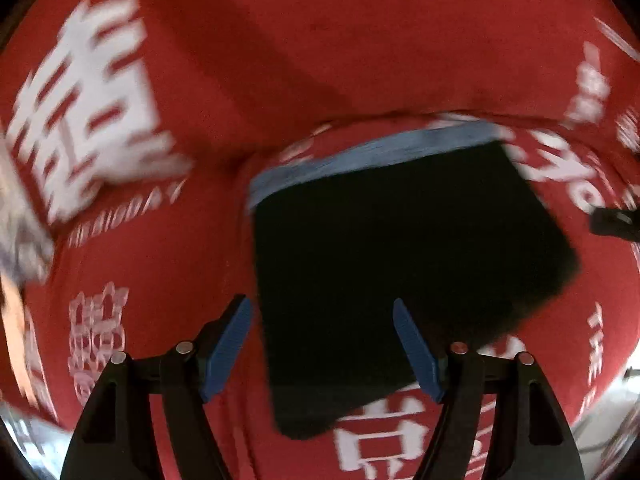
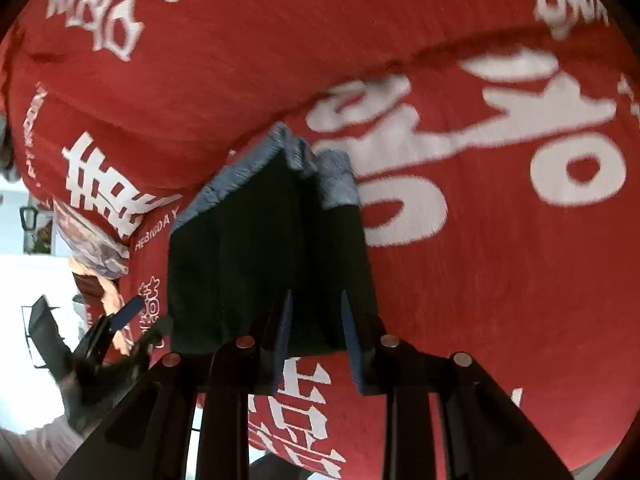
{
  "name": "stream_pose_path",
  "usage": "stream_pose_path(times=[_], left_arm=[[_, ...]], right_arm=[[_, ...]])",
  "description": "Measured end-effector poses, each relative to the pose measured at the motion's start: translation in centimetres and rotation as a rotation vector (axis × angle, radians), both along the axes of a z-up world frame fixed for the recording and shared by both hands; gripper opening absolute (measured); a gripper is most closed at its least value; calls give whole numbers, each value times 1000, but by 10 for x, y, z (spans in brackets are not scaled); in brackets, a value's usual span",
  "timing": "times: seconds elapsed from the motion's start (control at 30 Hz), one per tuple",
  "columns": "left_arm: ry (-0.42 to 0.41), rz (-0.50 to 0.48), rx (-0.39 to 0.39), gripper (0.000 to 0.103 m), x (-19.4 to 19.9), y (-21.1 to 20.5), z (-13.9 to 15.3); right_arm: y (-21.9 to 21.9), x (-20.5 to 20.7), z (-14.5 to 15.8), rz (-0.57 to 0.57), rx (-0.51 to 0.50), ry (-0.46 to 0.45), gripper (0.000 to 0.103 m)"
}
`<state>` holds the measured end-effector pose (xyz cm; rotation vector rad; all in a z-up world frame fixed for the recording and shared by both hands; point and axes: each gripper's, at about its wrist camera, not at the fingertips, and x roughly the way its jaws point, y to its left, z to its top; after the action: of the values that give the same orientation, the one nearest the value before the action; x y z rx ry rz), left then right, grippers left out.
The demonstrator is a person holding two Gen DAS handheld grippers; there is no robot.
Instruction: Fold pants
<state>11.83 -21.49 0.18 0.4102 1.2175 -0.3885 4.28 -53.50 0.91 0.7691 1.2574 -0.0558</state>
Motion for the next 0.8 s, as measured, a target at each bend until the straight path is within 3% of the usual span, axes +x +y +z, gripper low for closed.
stream_pose_path(times=[0.1, 0.23, 0.33, 0.43, 0.53, 0.7, 0.73, 0.8], left_arm=[[53, 65, 16, 74, -5, 19, -22], [78, 62, 20, 74, -23, 28, -35], [97, 89, 0, 74, -25, 32, -35], [139, 111, -16, 75, -19, 31, -35], [123, 113, 6, 85, -13, 30, -33], [146, 130, 4, 87, -10, 32, -34], [142, 136, 15, 97, -9, 32, -34], [131, 144, 15, 102, -4, 34, -34]], right_arm=[[17, 12, 0, 76, -30, -1, 30], [48, 17, -28, 162, -88, 114, 29], [61, 5, -37, 178, -142, 137, 29], [59, 2, -36, 168, -131, 150, 29], [58, 3, -35, 172, -129, 170, 29], [60, -4, -23, 161, -140, 187, 30], [59, -7, -21, 149, -139, 189, 30], [58, -10, -18, 131, -140, 187, 30]])
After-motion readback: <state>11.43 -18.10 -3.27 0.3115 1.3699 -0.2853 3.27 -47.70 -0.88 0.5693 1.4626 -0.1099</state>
